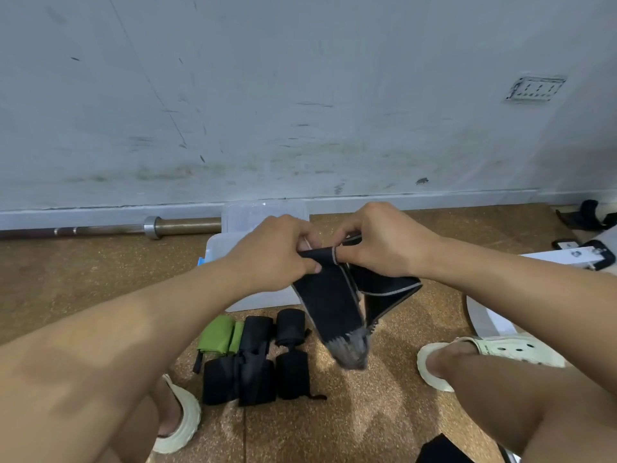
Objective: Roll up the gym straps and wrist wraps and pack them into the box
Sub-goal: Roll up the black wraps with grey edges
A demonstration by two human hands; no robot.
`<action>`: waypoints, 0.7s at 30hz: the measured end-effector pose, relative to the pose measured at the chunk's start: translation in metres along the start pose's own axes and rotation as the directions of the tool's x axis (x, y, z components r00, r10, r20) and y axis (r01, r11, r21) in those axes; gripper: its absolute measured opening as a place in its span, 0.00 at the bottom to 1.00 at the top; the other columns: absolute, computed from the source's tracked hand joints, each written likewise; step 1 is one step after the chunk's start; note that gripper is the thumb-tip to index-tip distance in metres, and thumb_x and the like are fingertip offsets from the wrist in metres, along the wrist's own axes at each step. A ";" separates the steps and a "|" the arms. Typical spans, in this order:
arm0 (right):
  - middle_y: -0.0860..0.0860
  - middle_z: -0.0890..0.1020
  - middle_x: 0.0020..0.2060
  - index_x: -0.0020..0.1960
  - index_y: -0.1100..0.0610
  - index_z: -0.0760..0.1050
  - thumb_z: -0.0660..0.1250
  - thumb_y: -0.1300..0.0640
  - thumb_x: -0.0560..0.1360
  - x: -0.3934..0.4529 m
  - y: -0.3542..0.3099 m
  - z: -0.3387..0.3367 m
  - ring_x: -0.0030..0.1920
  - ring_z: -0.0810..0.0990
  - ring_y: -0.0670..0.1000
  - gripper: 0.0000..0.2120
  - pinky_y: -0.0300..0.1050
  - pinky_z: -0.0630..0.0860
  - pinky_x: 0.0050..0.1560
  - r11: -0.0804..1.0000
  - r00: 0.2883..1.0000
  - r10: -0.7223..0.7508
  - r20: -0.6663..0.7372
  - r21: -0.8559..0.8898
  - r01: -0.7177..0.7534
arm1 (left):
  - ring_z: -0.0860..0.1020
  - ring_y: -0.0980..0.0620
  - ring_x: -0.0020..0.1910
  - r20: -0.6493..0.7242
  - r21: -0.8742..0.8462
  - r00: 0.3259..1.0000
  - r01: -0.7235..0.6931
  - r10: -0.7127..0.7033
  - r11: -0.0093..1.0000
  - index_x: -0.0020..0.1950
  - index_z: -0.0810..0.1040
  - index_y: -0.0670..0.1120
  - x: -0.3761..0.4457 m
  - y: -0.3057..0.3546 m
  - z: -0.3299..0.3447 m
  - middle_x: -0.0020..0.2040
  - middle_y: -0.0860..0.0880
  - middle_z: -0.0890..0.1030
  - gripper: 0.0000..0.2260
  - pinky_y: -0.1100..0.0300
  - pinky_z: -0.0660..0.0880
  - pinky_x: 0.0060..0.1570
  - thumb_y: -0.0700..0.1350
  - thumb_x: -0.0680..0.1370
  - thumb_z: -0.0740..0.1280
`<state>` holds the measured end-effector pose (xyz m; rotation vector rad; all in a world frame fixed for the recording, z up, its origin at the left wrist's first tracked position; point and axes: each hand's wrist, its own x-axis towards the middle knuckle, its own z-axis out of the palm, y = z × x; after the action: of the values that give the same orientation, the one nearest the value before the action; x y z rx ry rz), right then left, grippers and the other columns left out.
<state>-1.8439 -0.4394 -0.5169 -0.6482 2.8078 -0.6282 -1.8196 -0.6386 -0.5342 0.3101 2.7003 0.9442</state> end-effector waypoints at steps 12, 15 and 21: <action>0.39 0.80 0.41 0.70 0.43 0.77 0.79 0.43 0.70 -0.002 0.043 -0.004 0.42 0.77 0.39 0.30 0.40 0.71 0.43 0.996 0.966 0.086 0.244 -0.027 -0.082 | 0.83 0.50 0.46 -0.089 -0.271 0.993 -0.100 0.078 0.957 0.45 0.78 0.49 -0.003 -0.011 -0.028 0.43 0.50 0.85 0.08 0.58 0.77 0.49 0.37 0.78 0.72; 0.37 0.80 0.39 0.69 0.42 0.78 0.78 0.42 0.71 0.001 0.046 -0.002 0.41 0.76 0.37 0.27 0.39 0.73 0.44 0.996 0.970 0.087 0.228 -0.055 -0.077 | 0.83 0.51 0.46 -0.134 -0.301 0.989 -0.094 0.056 0.949 0.45 0.77 0.50 -0.003 -0.009 -0.032 0.44 0.51 0.85 0.08 0.60 0.74 0.48 0.38 0.79 0.71; 0.42 0.82 0.36 0.59 0.36 0.81 0.75 0.40 0.73 0.008 0.054 0.006 0.38 0.79 0.44 0.15 0.44 0.75 0.39 0.988 0.980 0.124 0.154 -0.109 -0.108 | 0.83 0.54 0.46 -0.150 -0.370 0.986 -0.121 0.069 0.921 0.46 0.78 0.48 -0.005 -0.008 -0.035 0.43 0.53 0.85 0.06 0.62 0.73 0.50 0.38 0.78 0.72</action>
<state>-1.8692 -0.4014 -0.5468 -0.5220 2.7164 -0.3969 -1.8264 -0.6663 -0.5115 0.3075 2.5576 1.5359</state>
